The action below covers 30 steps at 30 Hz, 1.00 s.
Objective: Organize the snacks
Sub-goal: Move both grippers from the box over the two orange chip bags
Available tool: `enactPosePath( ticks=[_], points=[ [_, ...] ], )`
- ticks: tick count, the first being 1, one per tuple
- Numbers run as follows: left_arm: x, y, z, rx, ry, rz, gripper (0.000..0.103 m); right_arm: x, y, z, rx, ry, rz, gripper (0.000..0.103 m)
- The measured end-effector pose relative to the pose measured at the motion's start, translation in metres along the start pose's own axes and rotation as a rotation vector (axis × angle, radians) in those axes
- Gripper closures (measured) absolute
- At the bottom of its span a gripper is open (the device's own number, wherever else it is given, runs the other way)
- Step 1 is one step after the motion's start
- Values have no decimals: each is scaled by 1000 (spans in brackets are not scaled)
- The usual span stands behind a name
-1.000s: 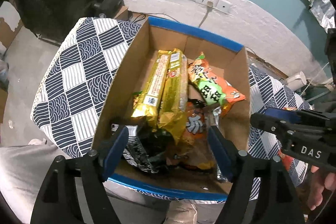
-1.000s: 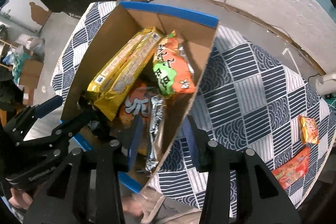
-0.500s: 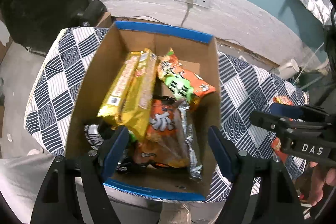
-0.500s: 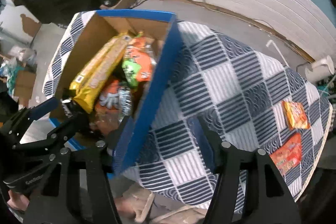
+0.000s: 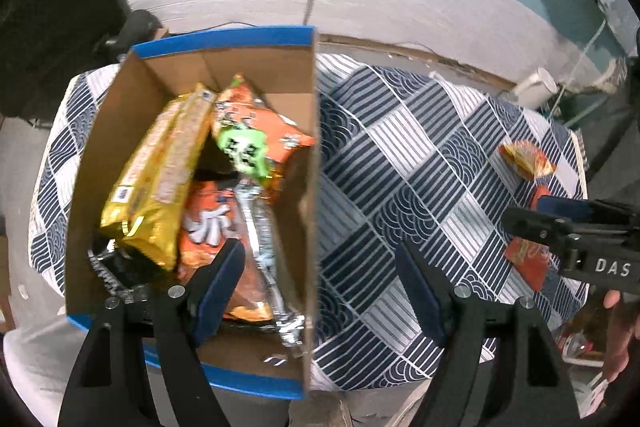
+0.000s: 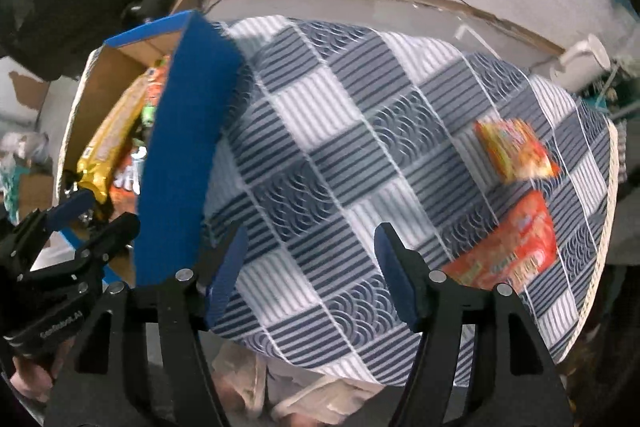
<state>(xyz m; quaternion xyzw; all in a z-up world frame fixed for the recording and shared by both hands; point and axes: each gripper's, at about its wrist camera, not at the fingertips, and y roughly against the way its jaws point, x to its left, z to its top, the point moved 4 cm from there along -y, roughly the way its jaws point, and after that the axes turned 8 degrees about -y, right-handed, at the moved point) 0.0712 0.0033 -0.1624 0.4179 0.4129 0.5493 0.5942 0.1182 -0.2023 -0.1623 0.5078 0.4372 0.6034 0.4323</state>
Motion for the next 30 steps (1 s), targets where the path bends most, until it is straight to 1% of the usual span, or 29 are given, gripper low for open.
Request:
enactPosePath(
  ticks=[5, 9, 17, 19, 21, 23, 27, 30],
  points=[
    [-28, -13, 3, 34, -28, -18, 24, -37, -1, -6, 8, -49, -13, 36],
    [-48, -20, 7, 43, -52, -29, 24, -70, 1, -10, -2, -88, -35, 28],
    [-82, -43, 12, 62, -120, -21, 24, -140, 3, -13, -10, -196, -72, 28],
    [-92, -50, 15, 69, -128, -26, 24, -157, 4, -14, -11, -223, -85, 27],
    [-105, -56, 21, 70, -137, -42, 24, -172, 3, -16, -9, -255, -98, 23],
    [-117, -59, 26, 68, -154, -55, 24, -189, 0, -21, 4, -307, -106, 21],
    [-148, -65, 41, 64, -225, -75, 24, -219, -14, -32, 40, -435, -91, 20],
    [-166, -74, 51, 71, -266, -97, 24, -234, -29, -41, 56, -509, -82, 20]
  ],
)
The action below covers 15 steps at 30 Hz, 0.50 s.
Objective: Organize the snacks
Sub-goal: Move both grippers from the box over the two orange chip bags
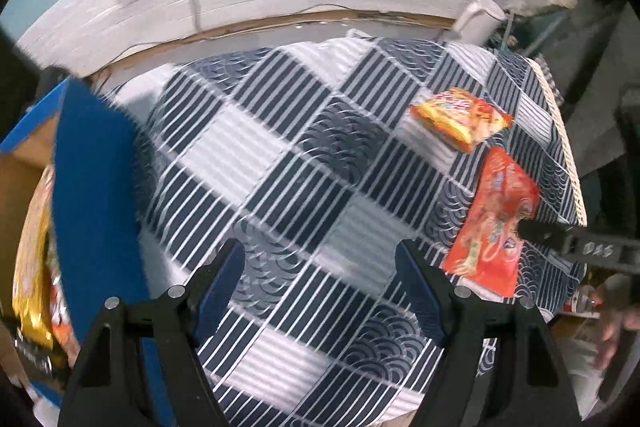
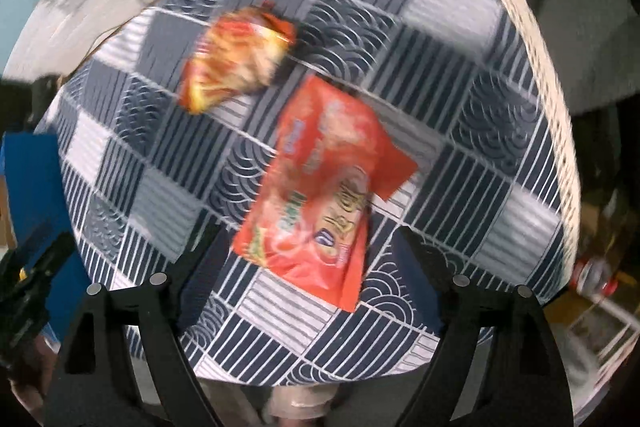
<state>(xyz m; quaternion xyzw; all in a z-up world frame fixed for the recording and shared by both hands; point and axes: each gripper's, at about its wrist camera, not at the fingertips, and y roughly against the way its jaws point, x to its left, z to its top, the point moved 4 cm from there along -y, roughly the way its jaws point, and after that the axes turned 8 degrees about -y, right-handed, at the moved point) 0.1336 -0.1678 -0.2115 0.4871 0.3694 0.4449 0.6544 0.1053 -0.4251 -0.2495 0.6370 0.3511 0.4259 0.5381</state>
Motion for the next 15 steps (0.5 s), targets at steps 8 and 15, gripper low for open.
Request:
enactPosePath(
  ticks=[8, 15],
  points=[
    [-17, -29, 29, -3, -125, 40, 24, -28, -34, 0, -24, -195, 70, 20],
    [-16, -49, 34, 8, -96, -4, 24, -29, -42, 5, -53, -253, 80, 20]
  ],
)
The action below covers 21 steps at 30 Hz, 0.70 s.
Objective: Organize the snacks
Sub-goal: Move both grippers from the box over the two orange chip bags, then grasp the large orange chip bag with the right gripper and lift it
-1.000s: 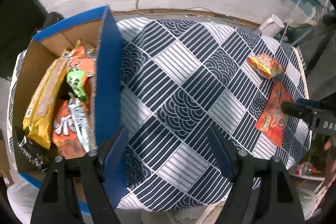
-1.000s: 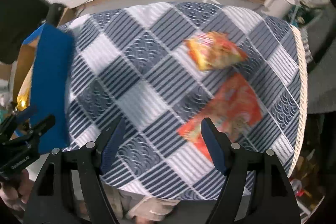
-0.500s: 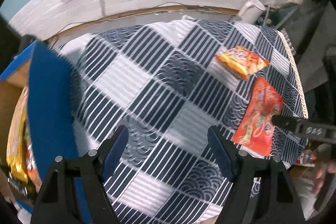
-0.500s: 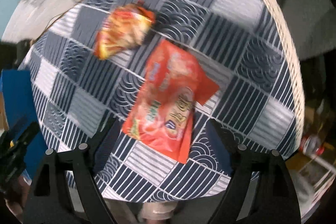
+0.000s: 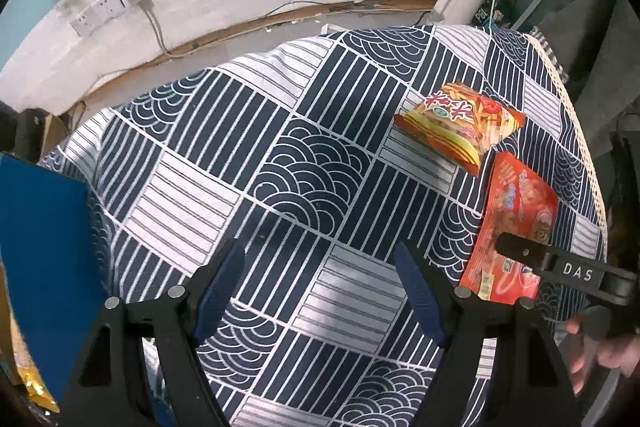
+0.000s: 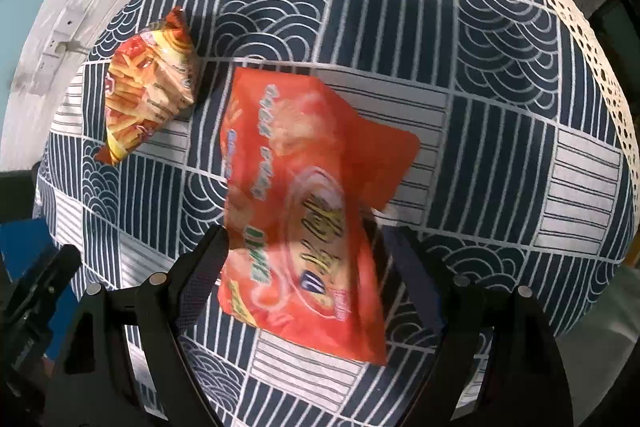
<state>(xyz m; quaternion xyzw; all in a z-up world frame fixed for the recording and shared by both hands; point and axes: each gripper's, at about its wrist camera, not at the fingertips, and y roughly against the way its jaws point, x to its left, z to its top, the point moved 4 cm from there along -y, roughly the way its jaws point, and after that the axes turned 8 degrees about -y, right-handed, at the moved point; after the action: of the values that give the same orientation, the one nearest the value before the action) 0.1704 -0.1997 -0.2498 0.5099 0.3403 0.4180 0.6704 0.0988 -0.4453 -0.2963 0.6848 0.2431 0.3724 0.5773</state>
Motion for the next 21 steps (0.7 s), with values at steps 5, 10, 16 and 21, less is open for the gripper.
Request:
enactPosePath(
  ticks=[5, 10, 16, 21],
  points=[
    [6, -4, 2, -2, 35, -25, 24, 13, -3, 0, -20, 45, -54, 20],
    [10, -5, 6, -22, 61, -36, 24, 28, -10, 1, -10, 63, -98, 20],
    [3, -16, 12, -22, 34, -16, 24, 45, -21, -1, -33, 75, -159, 18],
    [-6, -28, 15, -19, -12, 11, 24, 71, -29, -14, -77, 160, -230, 18]
  ],
)
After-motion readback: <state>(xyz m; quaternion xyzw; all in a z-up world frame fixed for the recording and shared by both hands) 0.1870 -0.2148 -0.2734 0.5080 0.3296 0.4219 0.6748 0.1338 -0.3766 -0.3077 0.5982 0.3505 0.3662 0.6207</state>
